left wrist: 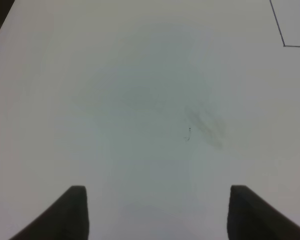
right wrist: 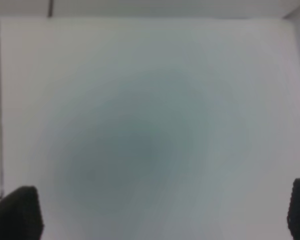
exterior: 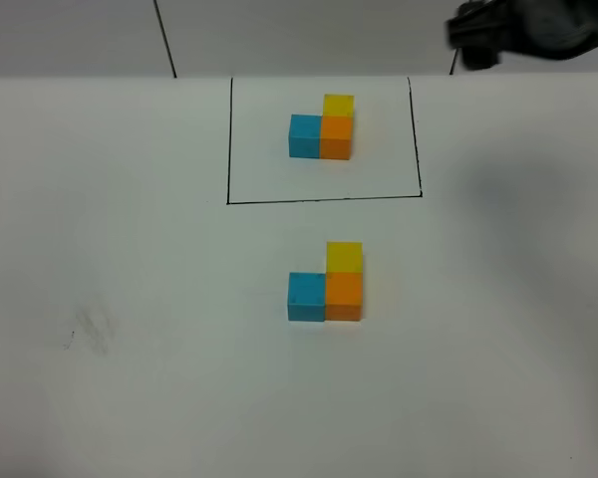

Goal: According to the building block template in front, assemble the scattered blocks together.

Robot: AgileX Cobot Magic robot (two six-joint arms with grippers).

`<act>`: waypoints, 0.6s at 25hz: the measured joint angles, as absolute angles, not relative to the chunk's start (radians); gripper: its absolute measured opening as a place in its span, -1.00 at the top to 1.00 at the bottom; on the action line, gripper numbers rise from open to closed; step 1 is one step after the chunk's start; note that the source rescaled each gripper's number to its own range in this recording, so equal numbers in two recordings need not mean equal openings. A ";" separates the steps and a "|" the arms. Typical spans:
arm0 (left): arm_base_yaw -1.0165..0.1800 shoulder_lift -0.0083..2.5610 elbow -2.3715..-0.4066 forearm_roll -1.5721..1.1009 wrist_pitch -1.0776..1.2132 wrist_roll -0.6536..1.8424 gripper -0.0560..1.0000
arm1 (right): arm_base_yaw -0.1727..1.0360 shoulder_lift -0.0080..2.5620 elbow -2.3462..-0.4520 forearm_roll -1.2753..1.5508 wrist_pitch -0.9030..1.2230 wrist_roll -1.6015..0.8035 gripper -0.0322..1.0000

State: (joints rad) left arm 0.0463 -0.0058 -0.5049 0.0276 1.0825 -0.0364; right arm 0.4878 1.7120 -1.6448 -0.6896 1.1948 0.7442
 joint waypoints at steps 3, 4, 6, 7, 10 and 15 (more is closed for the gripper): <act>0.046 -0.006 -0.505 0.028 1.082 -0.036 0.25 | 0.342 1.579 -1.646 -0.674 1.199 0.596 -1.00; 0.046 -0.006 -0.505 0.028 1.082 -0.036 0.25 | 0.288 1.543 -1.646 -0.665 1.201 0.510 -1.00; 0.046 -0.006 -0.505 0.028 1.082 -0.036 0.25 | 0.189 1.459 -1.646 -0.641 1.205 0.297 -1.00; 0.046 -0.006 -0.505 0.028 1.082 -0.036 0.25 | 0.134 1.423 -1.646 -0.617 1.206 0.173 -1.00; 0.046 -0.006 -0.505 0.028 1.082 -0.036 0.25 | -0.041 1.300 -1.646 -0.486 1.209 -0.109 -1.00; 0.046 -0.006 -0.505 0.028 1.082 -0.036 0.25 | -0.276 1.080 -1.570 -0.314 1.214 -0.321 -1.00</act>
